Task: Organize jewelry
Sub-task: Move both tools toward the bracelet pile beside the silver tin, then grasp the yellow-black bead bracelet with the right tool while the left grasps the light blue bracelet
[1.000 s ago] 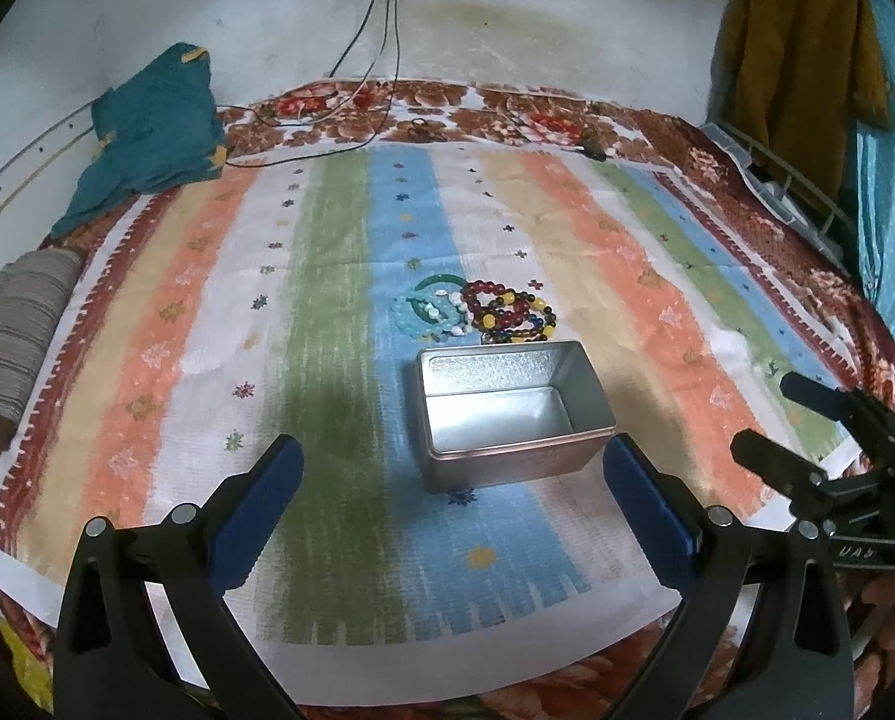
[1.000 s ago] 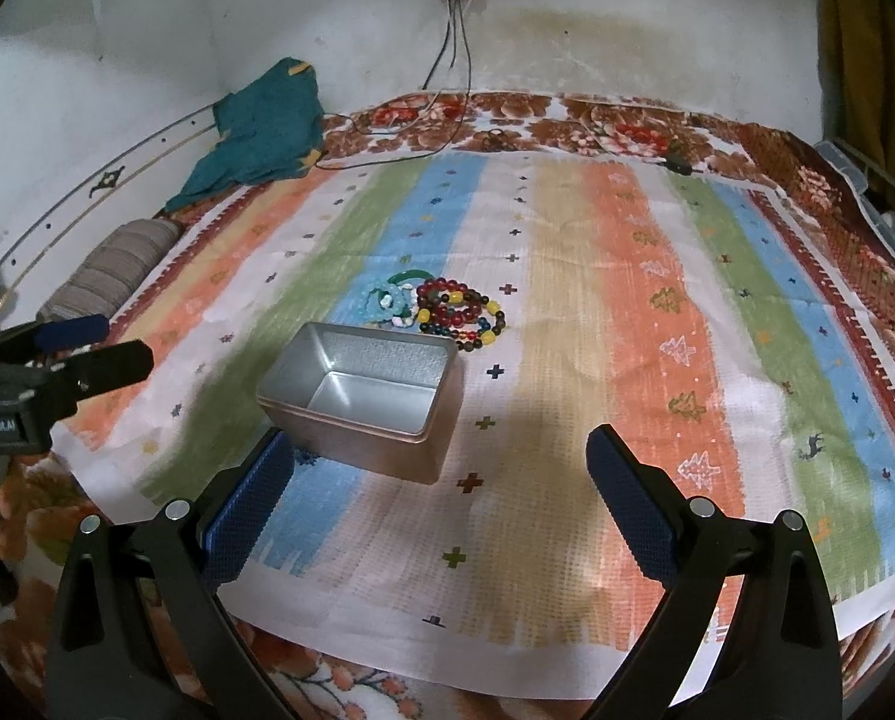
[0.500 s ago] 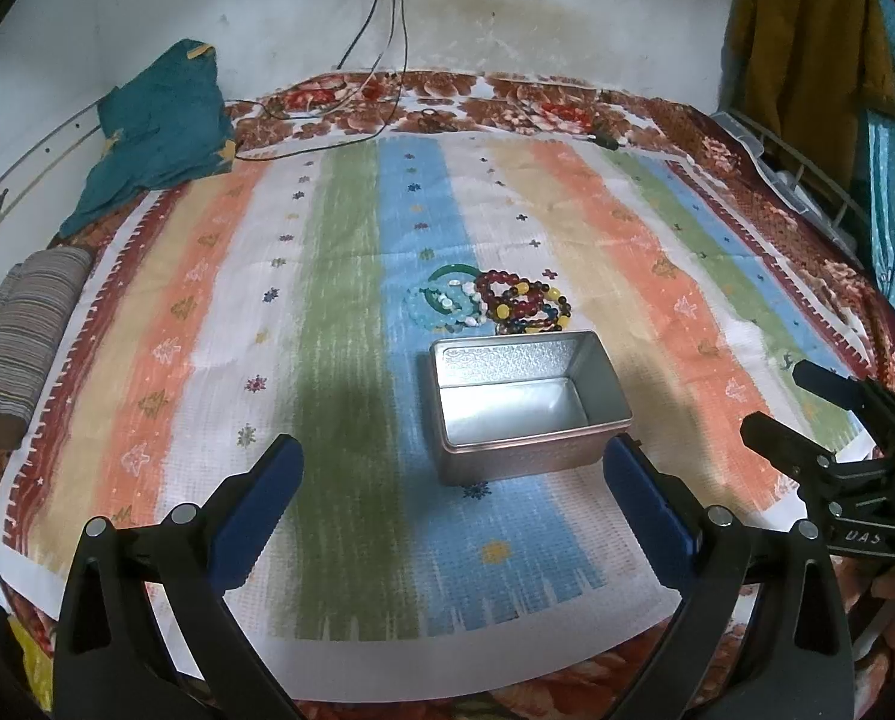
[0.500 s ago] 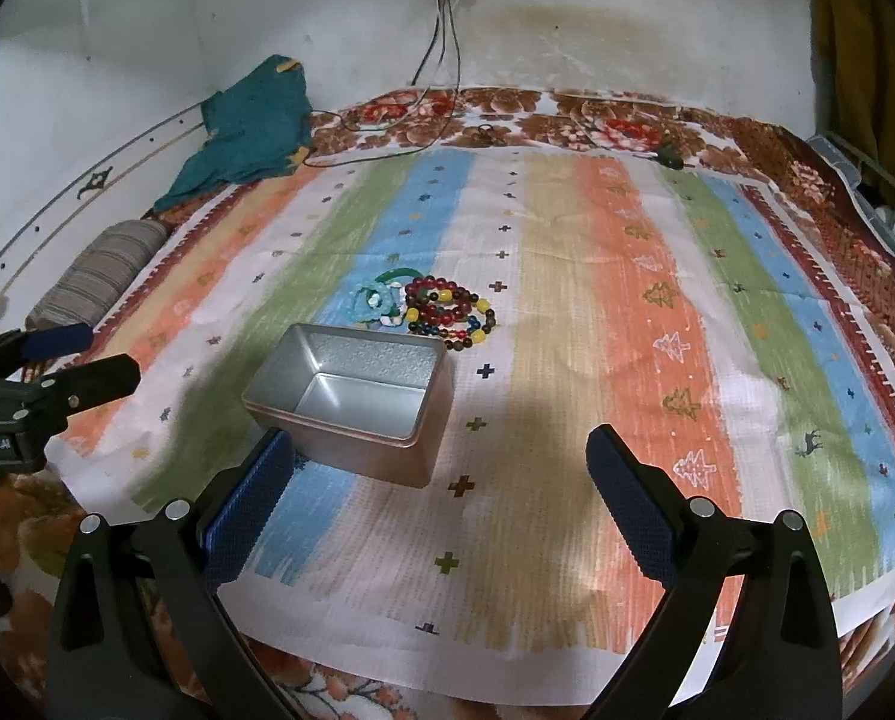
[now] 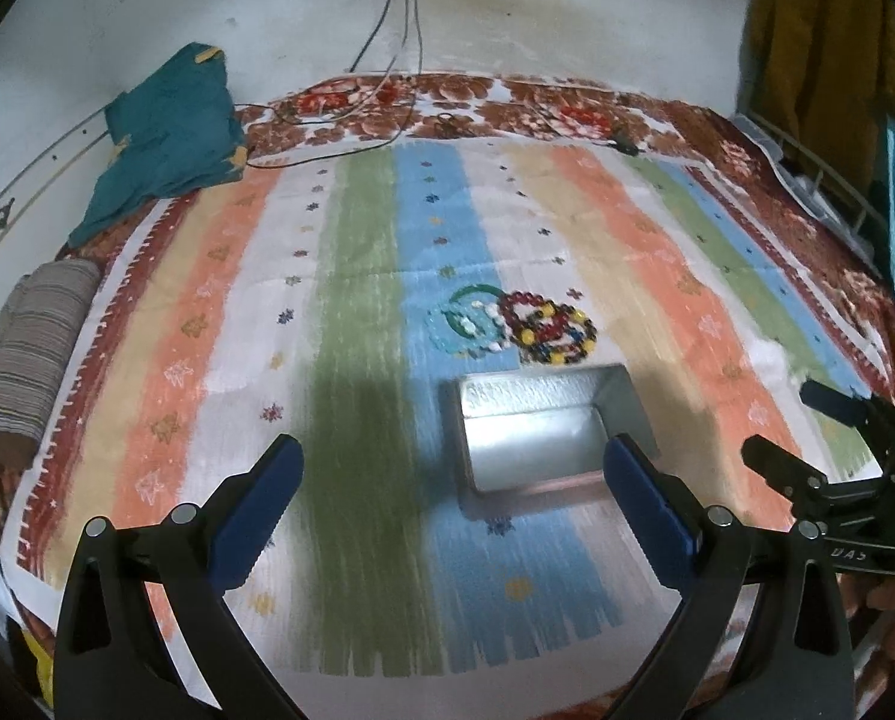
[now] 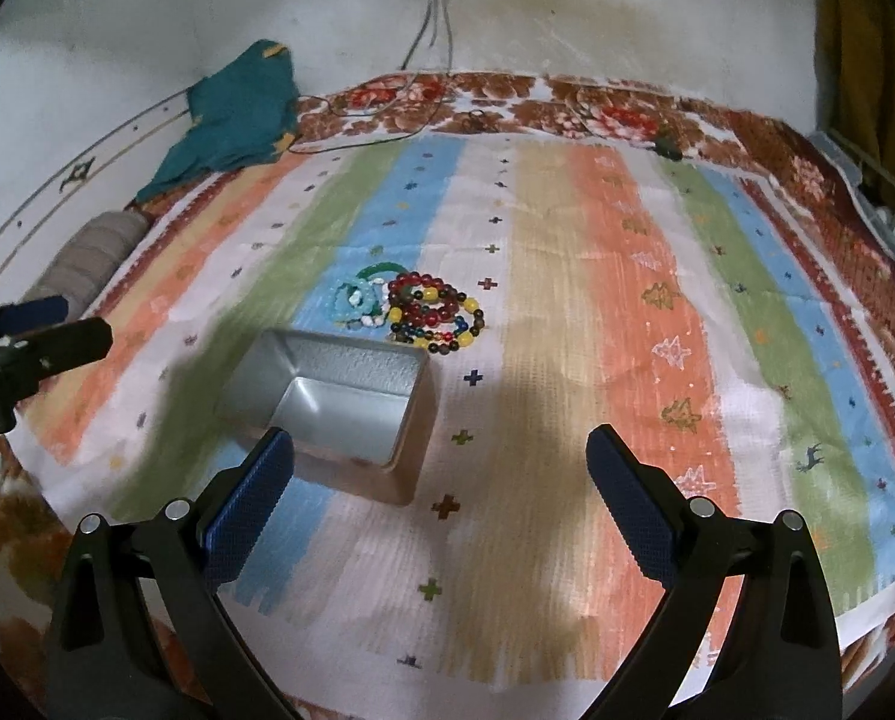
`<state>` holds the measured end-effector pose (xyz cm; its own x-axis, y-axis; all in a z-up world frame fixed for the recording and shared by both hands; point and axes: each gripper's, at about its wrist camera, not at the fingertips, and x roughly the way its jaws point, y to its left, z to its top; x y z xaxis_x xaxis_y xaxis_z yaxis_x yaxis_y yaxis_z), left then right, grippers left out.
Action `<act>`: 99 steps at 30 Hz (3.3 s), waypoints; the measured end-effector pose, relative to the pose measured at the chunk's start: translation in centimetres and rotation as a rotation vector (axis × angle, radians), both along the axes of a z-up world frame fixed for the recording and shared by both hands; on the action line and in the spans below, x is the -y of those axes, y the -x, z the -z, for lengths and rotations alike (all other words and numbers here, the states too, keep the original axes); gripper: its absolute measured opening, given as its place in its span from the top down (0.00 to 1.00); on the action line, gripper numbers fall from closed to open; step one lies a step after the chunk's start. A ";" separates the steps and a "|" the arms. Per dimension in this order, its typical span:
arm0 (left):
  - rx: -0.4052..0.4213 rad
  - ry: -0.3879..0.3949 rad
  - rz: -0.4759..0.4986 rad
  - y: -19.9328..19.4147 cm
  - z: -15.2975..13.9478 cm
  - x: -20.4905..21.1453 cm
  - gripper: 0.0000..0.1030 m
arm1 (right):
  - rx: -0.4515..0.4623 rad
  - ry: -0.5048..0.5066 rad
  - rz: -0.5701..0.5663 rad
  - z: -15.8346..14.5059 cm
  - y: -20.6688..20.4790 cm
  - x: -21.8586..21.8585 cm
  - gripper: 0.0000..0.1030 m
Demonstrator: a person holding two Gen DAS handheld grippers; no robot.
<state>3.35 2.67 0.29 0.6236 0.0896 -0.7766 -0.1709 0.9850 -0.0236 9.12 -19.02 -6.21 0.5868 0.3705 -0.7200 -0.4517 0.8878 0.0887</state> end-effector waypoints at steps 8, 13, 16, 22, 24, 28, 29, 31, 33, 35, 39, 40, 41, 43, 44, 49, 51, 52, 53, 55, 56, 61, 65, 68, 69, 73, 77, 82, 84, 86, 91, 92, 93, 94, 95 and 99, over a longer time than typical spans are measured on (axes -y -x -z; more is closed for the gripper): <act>-0.044 -0.002 -0.027 -3.6 0.7 -1.4 0.05 | -0.032 -0.017 0.025 0.0 -2.7 -0.5 0.04; -0.058 0.014 -0.034 -4.9 1.0 -1.9 0.05 | -0.049 -0.017 0.048 0.0 -4.4 -0.4 0.04; -0.071 0.035 -0.040 -5.8 1.5 -2.2 0.05 | -0.081 -0.022 0.024 0.4 -5.5 -0.8 0.04; -0.091 0.053 -0.069 -7.1 2.0 -2.9 0.05 | -0.106 -0.010 0.027 0.6 -7.2 -1.0 0.04; -0.090 0.083 -0.074 -7.5 2.1 -3.3 0.05 | -0.111 0.010 0.024 1.1 -7.8 -1.3 0.04; -0.106 0.109 -0.081 -8.6 2.9 -3.9 0.05 | -0.130 0.036 0.025 2.0 -8.9 -2.0 0.04; -0.110 0.105 -0.080 -8.9 3.2 -3.9 0.05 | -0.134 0.041 0.025 2.2 -9.2 -2.2 0.04; -0.119 0.087 -0.074 -9.5 3.5 -3.9 0.05 | -0.137 0.048 0.028 2.5 -9.6 -2.4 0.04; -0.115 0.044 -0.060 -9.8 3.5 -3.7 0.06 | -0.142 0.051 0.031 2.6 -10.1 -2.6 0.04; -0.114 0.049 -0.051 -10.1 3.6 -3.7 0.06 | -0.149 0.051 0.028 2.9 -10.5 -2.8 0.04; -0.123 0.086 -0.045 -11.1 4.1 -4.0 0.06 | -0.150 0.061 0.029 3.4 -11.3 -3.4 0.04; -0.127 0.082 -0.044 -11.4 4.3 -4.0 0.06 | -0.150 0.062 0.031 3.5 -11.5 -3.5 0.04; -0.132 0.077 -0.045 -11.7 4.6 -4.1 0.06 | -0.153 0.061 0.031 3.6 -11.7 -3.5 0.04; -0.144 0.071 -0.048 -12.3 5.1 -4.2 0.06 | -0.157 0.061 0.037 3.9 -12.1 -3.5 0.04; -0.152 0.071 -0.052 -12.7 5.5 -4.4 0.06 | -0.159 0.061 0.039 4.0 -12.3 -3.5 0.04; -0.180 0.099 -0.068 -13.7 6.8 -5.5 0.09 | -0.164 0.064 0.048 4.6 -13.4 -3.8 0.04; -0.189 0.102 -0.074 -14.2 7.3 -5.8 0.09 | -0.177 0.069 0.052 5.0 -14.0 -4.1 0.04; -0.194 0.096 -0.072 -14.6 7.8 -5.9 0.09 | -0.178 0.070 0.052 5.1 -14.1 -4.2 0.04; -0.199 0.092 -0.069 -14.9 8.1 -5.9 0.09 | -0.176 0.074 0.052 5.2 -14.3 -4.3 0.04; -0.210 0.095 -0.063 -15.4 8.8 -6.1 0.11 | -0.176 0.082 0.059 5.4 -14.7 -4.6 0.04; -0.221 0.103 -0.062 -15.8 9.4 -6.2 0.12 | -0.182 0.085 0.065 5.7 -15.0 -4.6 0.04; -0.260 0.103 -0.063 -17.6 11.4 -6.6 0.13 | -0.203 0.102 0.079 6.8 -16.4 -5.0 0.05; -0.268 0.111 -0.068 -18.2 11.9 -7.1 0.15 | -0.203 0.118 0.069 7.1 -17.0 -5.5 0.07; -0.279 0.125 -0.066 -18.6 12.5 -7.5 0.18 | -0.217 0.121 0.072 7.5 -17.6 -5.7 0.14; -0.285 0.124 -0.067 -18.7 12.8 -7.6 0.19 | -0.221 0.125 0.071 7.7 -17.8 -5.8 0.14; -0.303 0.129 -0.056 -19.2 13.5 -7.7 0.25 | -0.225 0.137 0.074 8.3 -18.4 -6.1 0.15; -0.309 0.135 -0.044 -19.7 13.9 -7.6 0.29 | -0.239 0.145 0.076 9.1 -19.2 -6.3 0.22; -0.320 0.133 -0.037 -20.3 14.6 -7.7 0.35 | -0.249 0.147 0.077 9.6 -19.8 -6.7 0.22; -0.325 0.135 -0.036 -20.5 14.9 -7.6 0.36 | -0.253 0.152 0.076 9.8 -20.1 -7.0 0.26; -0.331 0.135 -0.035 -20.7 15.3 -7.7 0.37 | -0.259 0.162 0.071 10.2 -20.4 -7.2 0.29; -0.337 0.133 -0.032 -20.9 15.9 -7.9 0.39 | -0.274 0.174 0.078 11.0 -21.1 -7.4 0.35; -0.336 0.128 -0.030 -20.9 15.9 -7.8 0.39 | -0.274 0.171 0.077 11.2 -21.2 -7.5 0.35; -0.331 0.121 -0.026 -20.9 16.0 -7.7 0.39 | -0.274 0.171 0.076 11.3 -21.3 -7.6 0.35; -0.328 0.117 -0.024 -21.0 16.1 -7.6 0.39 | -0.272 0.175 0.075 11.5 -21.5 -7.7 0.35; -0.321 0.108 -0.018 -20.9 16.1 -7.5 0.39 | -0.269 0.178 0.076 11.6 -21.6 -7.7 0.35; -0.308 0.087 -0.006 -21.0 16.5 -7.4 0.39 | -0.251 0.204 0.073 12.0 -21.8 -8.2 0.42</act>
<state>24.32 10.07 -16.18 0.3577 0.0173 -0.9337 -0.1886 0.9806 -0.0541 30.89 -10.84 -18.21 0.4014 0.1670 -0.9005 -0.3729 0.9279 0.0059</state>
